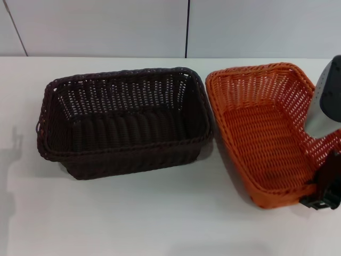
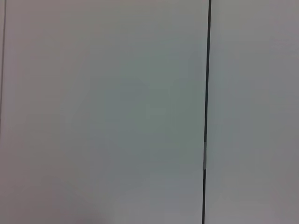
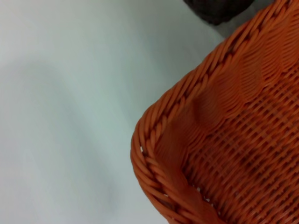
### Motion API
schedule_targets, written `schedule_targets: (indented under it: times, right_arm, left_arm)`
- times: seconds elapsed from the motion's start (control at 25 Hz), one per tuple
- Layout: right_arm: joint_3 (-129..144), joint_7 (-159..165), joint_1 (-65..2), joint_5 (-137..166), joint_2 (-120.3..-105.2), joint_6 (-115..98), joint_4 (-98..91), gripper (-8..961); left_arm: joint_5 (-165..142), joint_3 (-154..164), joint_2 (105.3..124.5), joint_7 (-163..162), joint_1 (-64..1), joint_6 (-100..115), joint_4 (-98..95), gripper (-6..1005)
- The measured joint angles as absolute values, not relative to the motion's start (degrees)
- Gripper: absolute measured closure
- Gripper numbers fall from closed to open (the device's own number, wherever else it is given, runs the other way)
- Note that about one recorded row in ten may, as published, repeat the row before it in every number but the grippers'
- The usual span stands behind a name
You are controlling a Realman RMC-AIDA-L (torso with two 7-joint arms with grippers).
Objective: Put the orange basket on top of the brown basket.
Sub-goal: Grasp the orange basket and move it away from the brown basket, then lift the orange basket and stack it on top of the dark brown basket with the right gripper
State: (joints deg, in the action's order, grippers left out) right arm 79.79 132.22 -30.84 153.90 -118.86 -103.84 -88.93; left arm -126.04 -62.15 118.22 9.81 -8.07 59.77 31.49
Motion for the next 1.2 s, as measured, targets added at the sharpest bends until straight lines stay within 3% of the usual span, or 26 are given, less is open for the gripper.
schedule_targets:
  times: [0.36,0.92,1.2]
  right_arm:
    - [80.69,138.82,-29.28,153.71,-119.0,-104.36,-103.71,684]
    - [83.21,141.27,-34.83,157.23,-118.79,-102.95,-115.55,735]
    - [94.18,125.12,-36.23,159.57,-118.86,-96.12,-116.91,738]
  left_arm:
    - [-126.11,-62.23,118.21,9.75,-8.27,60.16,31.19,285]
    - [-126.15,-62.22,118.2,8.7,-8.32,60.22,30.24,286]
    - [-126.19,-62.23,118.16,7.51,-8.46,60.27,29.44,288]
